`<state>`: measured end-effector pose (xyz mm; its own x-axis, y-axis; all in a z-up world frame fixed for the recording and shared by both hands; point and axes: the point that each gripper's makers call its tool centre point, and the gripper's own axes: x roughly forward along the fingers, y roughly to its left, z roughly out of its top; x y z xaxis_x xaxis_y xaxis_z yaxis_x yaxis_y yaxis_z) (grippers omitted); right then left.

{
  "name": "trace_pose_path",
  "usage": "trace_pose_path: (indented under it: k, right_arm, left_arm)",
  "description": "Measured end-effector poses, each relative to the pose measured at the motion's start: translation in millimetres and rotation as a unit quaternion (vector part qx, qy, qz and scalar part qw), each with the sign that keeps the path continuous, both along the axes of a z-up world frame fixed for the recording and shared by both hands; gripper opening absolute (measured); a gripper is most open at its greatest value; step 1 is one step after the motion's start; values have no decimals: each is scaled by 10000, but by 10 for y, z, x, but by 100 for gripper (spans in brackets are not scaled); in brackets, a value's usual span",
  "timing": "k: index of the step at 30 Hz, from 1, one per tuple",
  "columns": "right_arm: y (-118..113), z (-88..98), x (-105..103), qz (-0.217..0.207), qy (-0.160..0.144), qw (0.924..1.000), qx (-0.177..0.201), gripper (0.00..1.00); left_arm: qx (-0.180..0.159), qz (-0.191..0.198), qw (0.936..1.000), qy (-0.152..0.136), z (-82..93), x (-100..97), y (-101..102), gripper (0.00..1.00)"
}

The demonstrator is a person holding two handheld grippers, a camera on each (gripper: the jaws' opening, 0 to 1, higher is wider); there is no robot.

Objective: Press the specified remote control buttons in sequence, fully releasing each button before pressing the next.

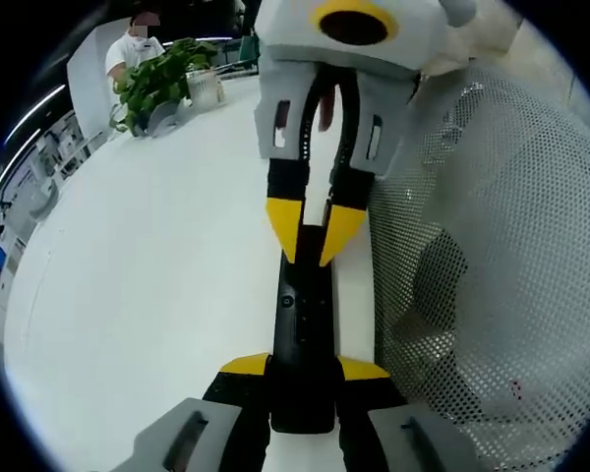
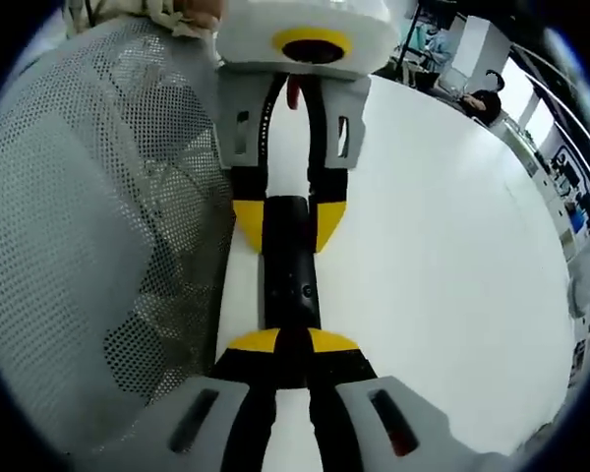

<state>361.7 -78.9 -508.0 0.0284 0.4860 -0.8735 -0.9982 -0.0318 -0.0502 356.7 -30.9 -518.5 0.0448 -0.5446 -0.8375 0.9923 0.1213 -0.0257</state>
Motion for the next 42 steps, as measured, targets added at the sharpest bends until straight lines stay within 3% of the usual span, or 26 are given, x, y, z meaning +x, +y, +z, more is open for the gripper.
trace_pose_path:
  k: [6, 18, 23, 28, 33, 35, 38, 42]
  right_arm:
    - [42, -2, -2, 50, 19, 10000, 11, 8]
    - [62, -25, 7, 180, 223, 9984, -481, 8]
    - [39, -27, 19, 123, 380, 9980, -488, 8]
    - [42, -26, 6, 2, 470, 9980, -434, 8]
    - [40, -26, -7, -89, 275, 9988, -406, 8]
    - [41, -24, 10, -349, 271, 9983, -368, 8]
    - [46, -20, -3, -287, 168, 9987, -397, 8]
    - [47, -14, 23, -613, 342, 9972, -271, 7]
  left_arm:
    - [7, -1, 10000, -7, 1, -4, 2, 25]
    - [-26, 50, 10000, 45, 3, -5, 1, 25]
    - [-29, 21, 10000, 19, 3, -6, 0, 25]
    - [-34, 44, 10000, 28, 3, -5, 0, 25]
    - [-32, 32, 10000, 15, 1, -5, 4, 25]
    - [-34, 36, 10000, 9, 1, -4, 3, 25]
    - [-34, 30, 10000, 5, -1, -1, 3, 25]
    - [-38, 41, 10000, 6, 0, -3, 3, 25]
